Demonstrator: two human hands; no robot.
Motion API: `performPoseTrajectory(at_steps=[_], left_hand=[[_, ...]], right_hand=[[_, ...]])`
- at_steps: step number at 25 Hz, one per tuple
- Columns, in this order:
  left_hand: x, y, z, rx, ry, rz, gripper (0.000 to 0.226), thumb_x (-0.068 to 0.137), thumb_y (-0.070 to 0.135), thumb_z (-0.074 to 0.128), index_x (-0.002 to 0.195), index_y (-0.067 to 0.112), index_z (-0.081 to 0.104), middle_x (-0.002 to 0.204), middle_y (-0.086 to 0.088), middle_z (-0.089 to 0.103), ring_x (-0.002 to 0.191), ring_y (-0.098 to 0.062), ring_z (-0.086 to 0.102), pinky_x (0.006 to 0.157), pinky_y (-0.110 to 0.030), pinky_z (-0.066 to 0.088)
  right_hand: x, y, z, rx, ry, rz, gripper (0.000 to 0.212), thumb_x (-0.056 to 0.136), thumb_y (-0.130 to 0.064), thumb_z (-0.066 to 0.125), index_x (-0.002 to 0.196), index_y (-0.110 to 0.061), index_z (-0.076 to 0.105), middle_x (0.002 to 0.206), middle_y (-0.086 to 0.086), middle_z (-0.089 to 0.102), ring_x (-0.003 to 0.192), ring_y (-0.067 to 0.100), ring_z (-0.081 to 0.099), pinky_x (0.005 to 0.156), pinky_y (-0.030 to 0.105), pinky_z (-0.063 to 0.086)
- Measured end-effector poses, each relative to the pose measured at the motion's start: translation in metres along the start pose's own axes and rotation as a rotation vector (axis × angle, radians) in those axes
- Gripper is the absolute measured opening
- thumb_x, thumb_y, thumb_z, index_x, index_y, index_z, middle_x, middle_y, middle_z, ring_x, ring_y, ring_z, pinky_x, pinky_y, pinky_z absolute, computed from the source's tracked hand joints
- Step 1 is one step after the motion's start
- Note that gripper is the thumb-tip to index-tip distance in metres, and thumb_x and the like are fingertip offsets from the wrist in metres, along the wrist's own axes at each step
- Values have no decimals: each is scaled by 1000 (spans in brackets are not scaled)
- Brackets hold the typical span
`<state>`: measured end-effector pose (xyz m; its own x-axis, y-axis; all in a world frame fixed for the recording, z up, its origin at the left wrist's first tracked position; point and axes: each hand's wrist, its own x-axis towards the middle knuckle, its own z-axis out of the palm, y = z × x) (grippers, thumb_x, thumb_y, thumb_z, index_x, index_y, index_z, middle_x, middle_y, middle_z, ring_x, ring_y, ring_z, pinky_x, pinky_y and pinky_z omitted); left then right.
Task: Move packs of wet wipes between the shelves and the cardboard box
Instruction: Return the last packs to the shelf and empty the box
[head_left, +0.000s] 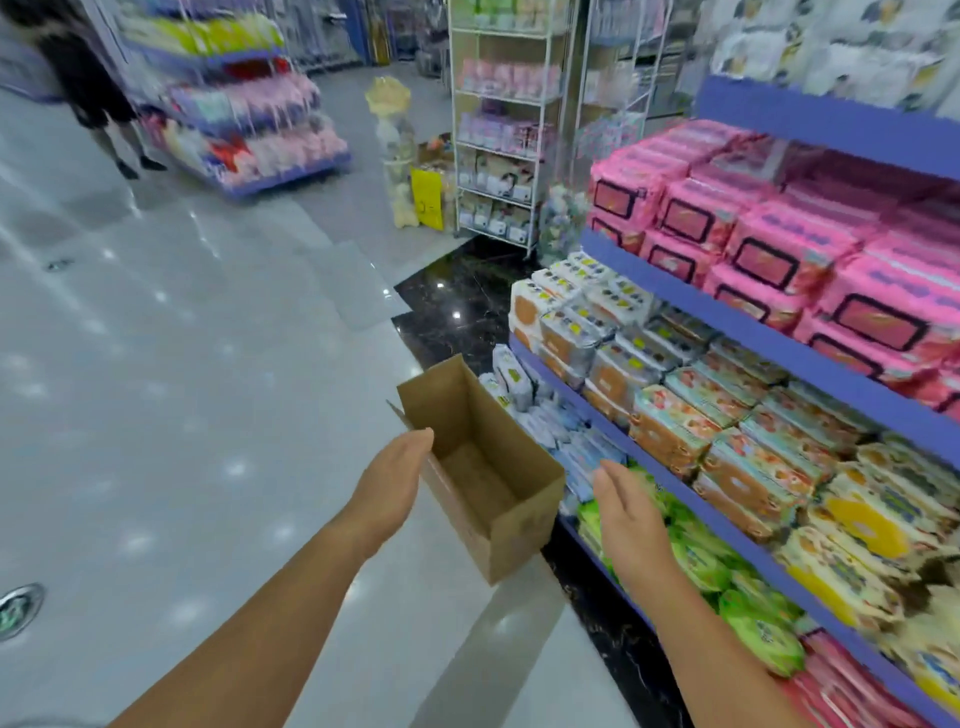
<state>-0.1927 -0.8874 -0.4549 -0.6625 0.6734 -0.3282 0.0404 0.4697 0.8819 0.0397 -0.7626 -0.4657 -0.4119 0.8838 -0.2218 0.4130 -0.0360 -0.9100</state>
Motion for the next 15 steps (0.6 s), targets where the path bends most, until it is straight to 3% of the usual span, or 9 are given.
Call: performPoseTrajectory(at_steps=[4,10,15], left_hand=[[92,9,-16,-33,-78,-83,52,103,58,35,141,27,52,146,4,53,134,-19,49,119,-45,35],[257,33,-22,75,-225,-85,52,104,56,35,143,25,51,144,7,54,133,-17,49,117,-40,36],[380,36,-23,151,-348,-129,44,103,56,39,135,30,56,139,9,58,130,-16,52,117,-43,37]], right_hand=[[76,-16,57,10,6,54,53,106,-43,40,153,-19,40,156,-5,42,141,12,40,104,21,27],[225,-11,136,46,68,181,55,104,-52,35,153,-25,39,158,-7,40,144,14,38,116,35,29],[299,-2,195,83,87,336,53,106,-47,36,152,-22,40,155,-3,43,141,17,41,102,25,29]])
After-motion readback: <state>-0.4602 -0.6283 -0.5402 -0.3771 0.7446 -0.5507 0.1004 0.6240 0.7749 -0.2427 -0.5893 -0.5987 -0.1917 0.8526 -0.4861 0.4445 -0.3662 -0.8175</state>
